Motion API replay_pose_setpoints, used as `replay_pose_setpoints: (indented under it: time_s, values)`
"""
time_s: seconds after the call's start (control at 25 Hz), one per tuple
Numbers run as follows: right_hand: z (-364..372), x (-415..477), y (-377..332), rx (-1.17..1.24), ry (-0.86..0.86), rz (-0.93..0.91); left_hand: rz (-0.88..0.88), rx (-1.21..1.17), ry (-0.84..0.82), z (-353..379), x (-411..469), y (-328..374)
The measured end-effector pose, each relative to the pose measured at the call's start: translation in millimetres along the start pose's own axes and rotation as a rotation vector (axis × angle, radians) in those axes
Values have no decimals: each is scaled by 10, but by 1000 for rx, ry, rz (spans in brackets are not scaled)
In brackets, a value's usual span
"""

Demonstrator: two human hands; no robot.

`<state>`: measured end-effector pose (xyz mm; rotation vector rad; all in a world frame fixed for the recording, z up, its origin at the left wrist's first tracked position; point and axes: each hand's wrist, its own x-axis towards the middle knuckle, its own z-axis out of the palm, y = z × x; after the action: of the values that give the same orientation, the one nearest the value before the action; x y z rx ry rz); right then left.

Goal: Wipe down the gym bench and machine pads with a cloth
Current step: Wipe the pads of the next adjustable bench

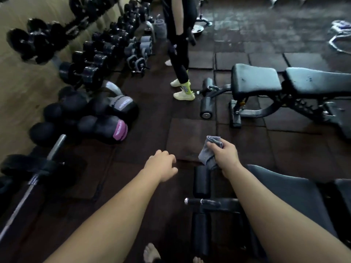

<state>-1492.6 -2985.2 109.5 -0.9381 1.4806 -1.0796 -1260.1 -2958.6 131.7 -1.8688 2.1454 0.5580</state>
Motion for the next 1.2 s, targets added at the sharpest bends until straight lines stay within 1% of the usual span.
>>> replay_pose_setpoints:
  time_s: [0.28, 0.36, 0.44, 0.6, 0.96, 1.12, 1.2]
  values:
    - [15, 891, -222, 136, 439, 22, 396, 178, -65, -656, 1673, 81]
    - [-49, 1061, -217, 176, 554, 41, 514, 250, -72, -838, 2064, 225]
    - [-151, 1171, -215, 213, 638, 60, 588, 295, -82, -956, 2380, 406]
    - [-568, 1356, -198, 272, 828, 92, 755, 388, -112, -1146, 2950, 1020]
    - [-1514, 1793, -475, 401, 1136, 125, 1015, 466, -130, -1426, 3815, 2415]
    - [-1882, 2124, -537, 459, 1257, 141, 1152, 537, -127, -1551, 4363, 3028]
    - [-2020, 2455, -601, 500, 1334, 140, 1232, 575, -124, -1675, 4741, 3352]
